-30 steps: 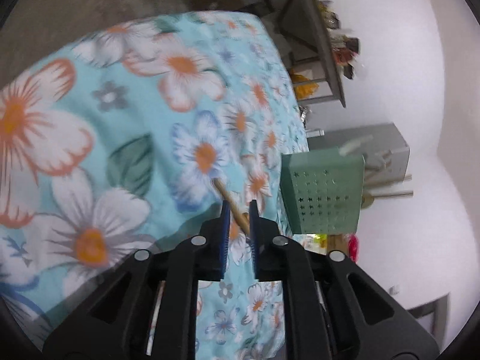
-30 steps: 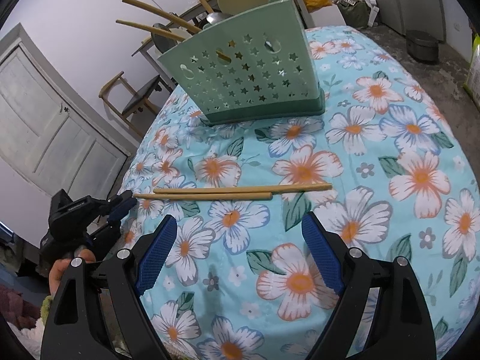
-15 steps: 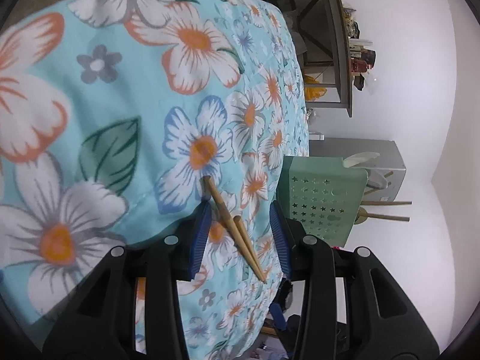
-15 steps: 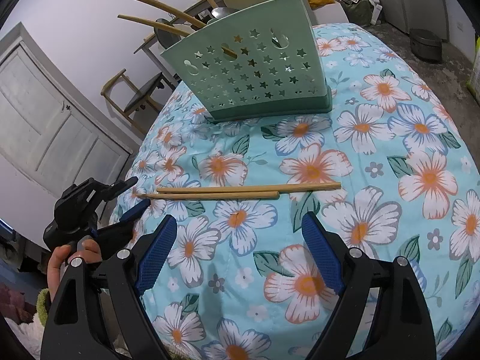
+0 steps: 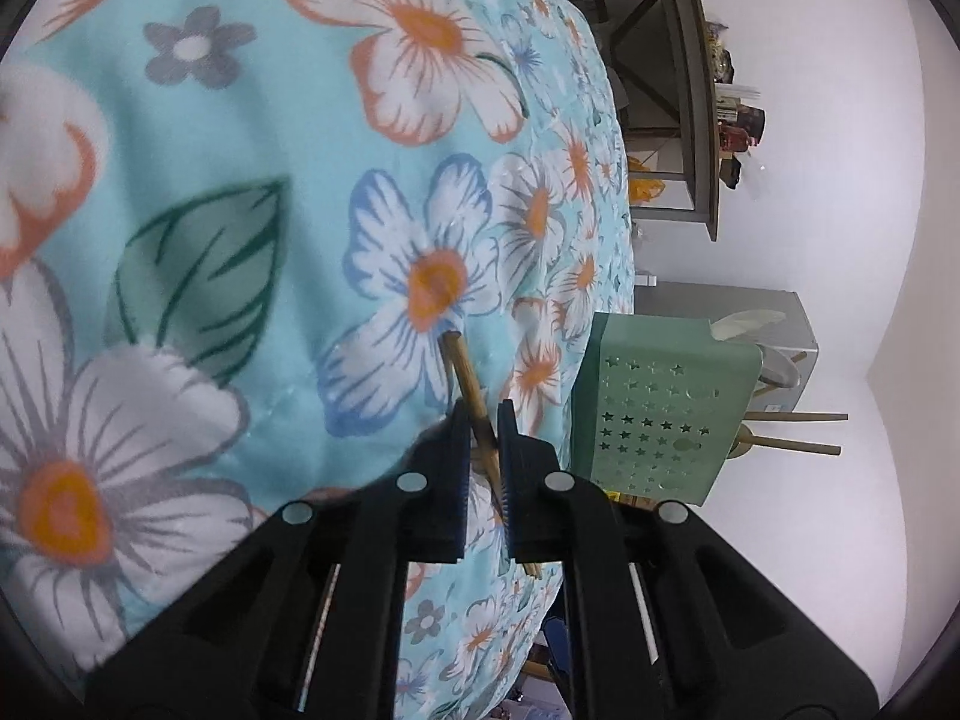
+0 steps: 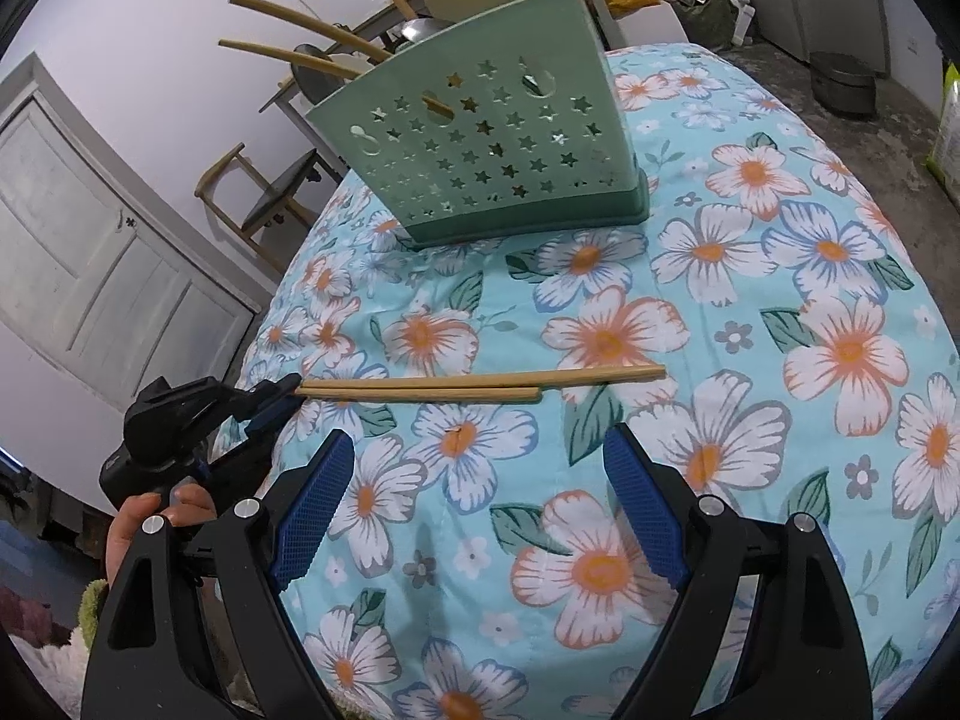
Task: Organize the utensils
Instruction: 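Lift the bamboo chopstick off the cover with the left tool, then grasp the remaining chopstick with the right tool while the left tool holds its chopstick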
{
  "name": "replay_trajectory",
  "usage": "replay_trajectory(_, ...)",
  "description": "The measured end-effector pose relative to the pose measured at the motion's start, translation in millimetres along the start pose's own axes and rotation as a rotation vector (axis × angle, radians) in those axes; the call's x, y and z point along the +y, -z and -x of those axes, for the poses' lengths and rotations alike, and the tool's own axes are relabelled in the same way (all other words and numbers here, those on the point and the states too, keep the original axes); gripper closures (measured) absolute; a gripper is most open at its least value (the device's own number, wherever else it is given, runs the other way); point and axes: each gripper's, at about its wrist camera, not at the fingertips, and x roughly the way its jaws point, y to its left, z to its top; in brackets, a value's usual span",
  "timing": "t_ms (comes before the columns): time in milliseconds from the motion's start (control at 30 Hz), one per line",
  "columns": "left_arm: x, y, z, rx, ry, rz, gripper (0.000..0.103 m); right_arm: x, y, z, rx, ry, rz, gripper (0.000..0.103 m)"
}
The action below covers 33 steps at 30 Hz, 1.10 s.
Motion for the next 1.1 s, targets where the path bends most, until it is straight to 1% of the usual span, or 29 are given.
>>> replay_trajectory(100, -1, -1, 1, 0.004, 0.012, -0.014, 0.094, 0, -1, -3, 0.007, -0.011, -0.012, 0.02)
replay_trajectory(300, -3, 3, 7, 0.015, 0.034, -0.076, 0.095, 11, -1, 1, -0.003, -0.014, 0.022, 0.02)
replay_trajectory(367, -6, 6, 8, 0.024, 0.034, -0.115, 0.095, 13, -1, 2, -0.008, -0.015, 0.028, 0.02)
replay_trajectory(500, -14, 14, 12, 0.018, 0.007, -0.224, 0.094, 15, 1, 4, -0.012, -0.017, 0.032, 0.02)
replay_trajectory(567, -15, 16, 15, 0.017, 0.016, -0.245, 0.094, 16, 2, 7, -0.015, -0.018, 0.036, 0.02)
replay_trajectory(667, -20, 19, 21, 0.015, 0.053, -0.269, 0.095, 18, 2, 9, -0.021, -0.019, 0.037, 0.02)
replay_trajectory(900, -50, 25, 36, 0.006, 0.154, -0.342, 0.099, 23, 1, 14, -0.035, -0.025, 0.052, 0.02)
replay_trajectory(1100, -66, 26, 49, 0.003, 0.227, -0.355, 0.099, 25, 1, 14, -0.034, -0.029, 0.056, 0.02)
